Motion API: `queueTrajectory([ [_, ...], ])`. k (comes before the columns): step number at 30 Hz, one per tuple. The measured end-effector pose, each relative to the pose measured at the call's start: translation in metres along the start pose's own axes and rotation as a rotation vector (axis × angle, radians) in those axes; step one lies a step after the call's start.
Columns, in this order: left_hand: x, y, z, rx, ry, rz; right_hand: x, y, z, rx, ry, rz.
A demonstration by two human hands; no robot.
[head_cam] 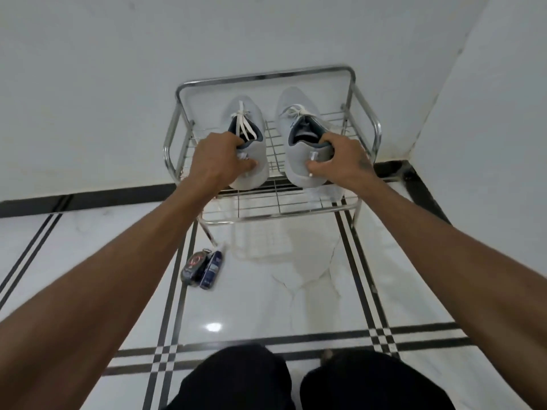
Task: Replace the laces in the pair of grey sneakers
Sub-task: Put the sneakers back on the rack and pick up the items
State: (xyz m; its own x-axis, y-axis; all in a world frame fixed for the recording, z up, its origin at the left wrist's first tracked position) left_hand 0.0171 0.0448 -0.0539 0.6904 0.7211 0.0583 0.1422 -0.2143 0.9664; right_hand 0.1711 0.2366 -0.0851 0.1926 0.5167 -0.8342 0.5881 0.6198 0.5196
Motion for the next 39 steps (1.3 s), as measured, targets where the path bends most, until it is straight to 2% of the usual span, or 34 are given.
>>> queueTrajectory([
  [7,-0.002,-0.025,-0.052,-0.057,0.034,-0.093,0.01,-0.013,-0.061,-0.035,-0.036,0.03],
  [13,0.0,-0.026,-0.054,-0.112,0.044,-0.123,0.009,-0.022,-0.07,-0.105,-0.118,0.093],
  [15,0.003,-0.021,-0.043,-0.106,0.028,-0.114,0.0,-0.023,-0.059,-0.063,-0.121,0.161],
  [17,0.003,-0.011,-0.028,-0.021,0.026,-0.095,-0.014,-0.025,-0.041,0.128,0.071,0.272],
  [19,-0.01,0.001,-0.003,0.14,0.036,-0.041,-0.036,-0.04,-0.006,0.271,0.388,0.25],
  [21,-0.03,0.002,0.026,0.258,0.04,0.066,-0.044,-0.066,0.026,0.162,0.508,0.184],
  [25,-0.088,-0.041,0.087,0.308,0.176,0.177,-0.025,-0.141,0.068,-0.324,0.323,0.195],
  [28,-0.137,-0.1,0.123,0.211,0.392,0.196,0.006,-0.204,0.08,-0.621,0.01,0.222],
  [31,-0.178,-0.17,0.143,-0.04,0.53,0.183,0.044,-0.27,0.076,-0.819,-0.263,0.264],
  [33,-0.197,-0.22,0.146,-0.259,0.568,0.157,0.071,-0.31,0.068,-0.809,-0.377,0.221],
  [36,-0.212,-0.286,0.143,-0.552,0.538,0.091,0.113,-0.366,0.056,-0.646,-0.552,0.066],
  [39,-0.224,-0.34,0.135,-0.7,0.515,0.134,0.149,-0.421,0.052,-0.515,-0.667,-0.017],
])
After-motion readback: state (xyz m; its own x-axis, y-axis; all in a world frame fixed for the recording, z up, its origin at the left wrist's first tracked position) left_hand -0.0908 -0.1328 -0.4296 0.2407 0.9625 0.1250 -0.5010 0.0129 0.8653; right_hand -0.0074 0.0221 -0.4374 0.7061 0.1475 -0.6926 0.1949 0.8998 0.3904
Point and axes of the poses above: each hand's wrist, its own z-axis away from the middle knuckle, its own y-axis out of the back of the hand, x = y × z, the point moved 4 cm from there along -z, towards the middle knuckle, and after that the axes turned 14 degrees about -z, right-handed, at the moved point
